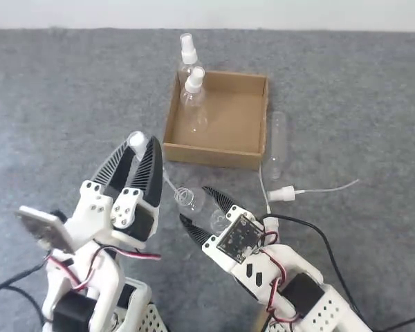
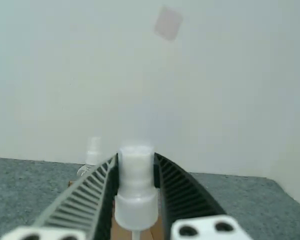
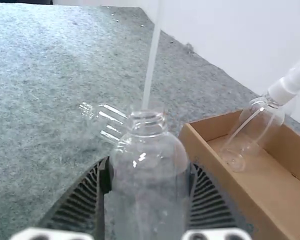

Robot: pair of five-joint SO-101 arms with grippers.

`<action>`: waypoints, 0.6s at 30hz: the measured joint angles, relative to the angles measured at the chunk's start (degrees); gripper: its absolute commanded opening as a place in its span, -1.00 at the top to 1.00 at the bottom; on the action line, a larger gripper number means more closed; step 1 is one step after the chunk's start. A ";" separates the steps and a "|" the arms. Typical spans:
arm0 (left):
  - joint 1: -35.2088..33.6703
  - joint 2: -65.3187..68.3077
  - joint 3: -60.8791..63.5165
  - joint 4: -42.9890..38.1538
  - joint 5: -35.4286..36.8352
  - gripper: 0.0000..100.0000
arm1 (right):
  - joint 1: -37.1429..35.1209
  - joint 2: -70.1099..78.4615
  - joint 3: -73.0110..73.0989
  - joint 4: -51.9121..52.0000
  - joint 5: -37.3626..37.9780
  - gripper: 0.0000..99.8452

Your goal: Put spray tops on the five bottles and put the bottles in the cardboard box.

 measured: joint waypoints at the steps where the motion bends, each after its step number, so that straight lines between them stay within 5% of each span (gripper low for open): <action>1: 0.00 0.00 0.26 0.00 -0.53 0.98 | 0.00 0.00 0.00 0.00 -0.18 0.94; 18: 3.96 0.00 3.60 0.09 -4.84 0.98 | 0.00 0.00 0.00 0.00 -4.04 0.93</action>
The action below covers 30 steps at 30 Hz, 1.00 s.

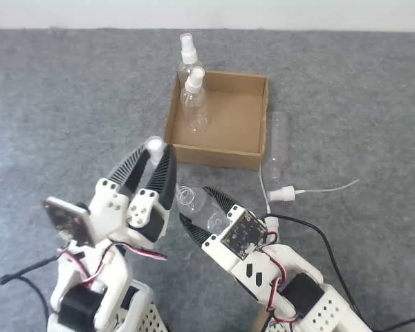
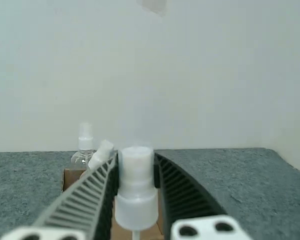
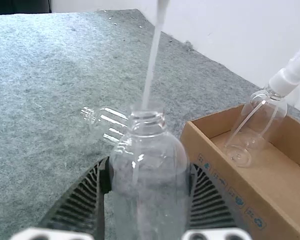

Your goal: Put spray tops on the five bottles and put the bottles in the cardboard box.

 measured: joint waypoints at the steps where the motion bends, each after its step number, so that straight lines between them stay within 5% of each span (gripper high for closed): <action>1: 0.53 0.00 0.00 0.00 -0.70 0.98 | 0.00 0.00 0.00 0.00 0.00 0.93; 22: 7.38 0.00 1.85 1.67 -3.87 0.97 | 4.84 0.00 0.00 -6.15 0.00 0.93; 30: 7.38 0.00 1.85 1.85 -3.87 0.79 | 5.01 0.00 0.00 -6.15 0.00 0.93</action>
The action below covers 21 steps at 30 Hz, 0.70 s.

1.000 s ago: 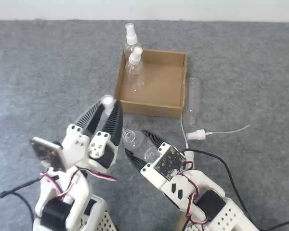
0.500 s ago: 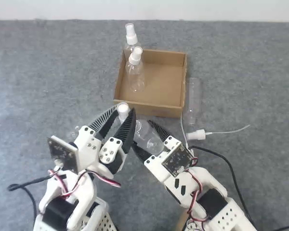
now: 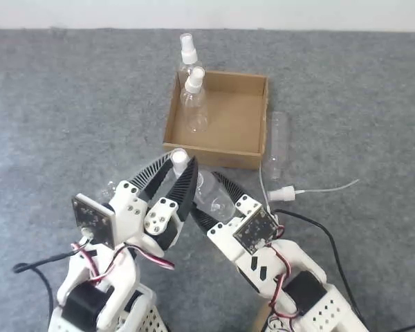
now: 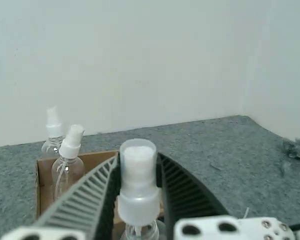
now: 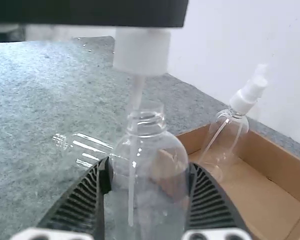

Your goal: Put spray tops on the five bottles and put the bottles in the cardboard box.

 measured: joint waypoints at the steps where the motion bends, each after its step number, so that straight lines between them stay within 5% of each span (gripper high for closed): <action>1: 0.00 0.00 0.00 0.35 0.00 0.77 | 0.09 0.00 0.00 0.00 0.00 0.93; 16: -0.70 0.00 -2.55 5.71 -0.26 0.62 | 0.70 0.00 0.00 0.00 0.00 0.93; 21: -8.26 0.00 -4.57 6.15 1.76 0.62 | 0.70 0.00 0.00 0.00 0.00 0.93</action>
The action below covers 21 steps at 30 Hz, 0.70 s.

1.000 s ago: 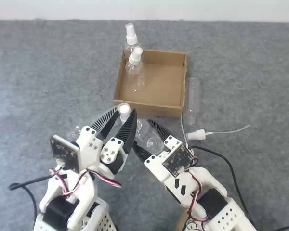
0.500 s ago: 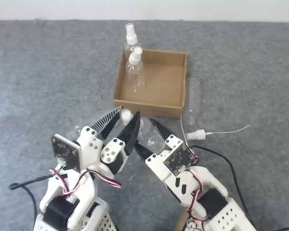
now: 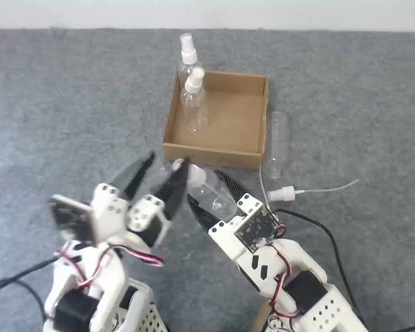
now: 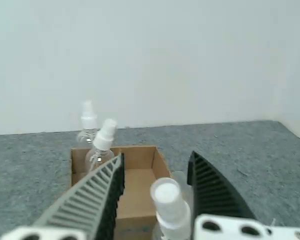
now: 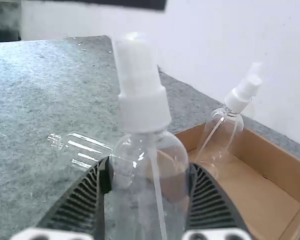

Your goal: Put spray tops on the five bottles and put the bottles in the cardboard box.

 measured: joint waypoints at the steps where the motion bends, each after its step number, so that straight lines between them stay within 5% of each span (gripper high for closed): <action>1: -1.76 0.00 -0.44 0.00 0.79 0.62 | 0.00 0.00 0.00 0.00 0.00 0.93; 21: -6.15 0.00 3.08 1.05 2.20 0.62 | 0.00 0.00 0.00 0.00 0.00 0.94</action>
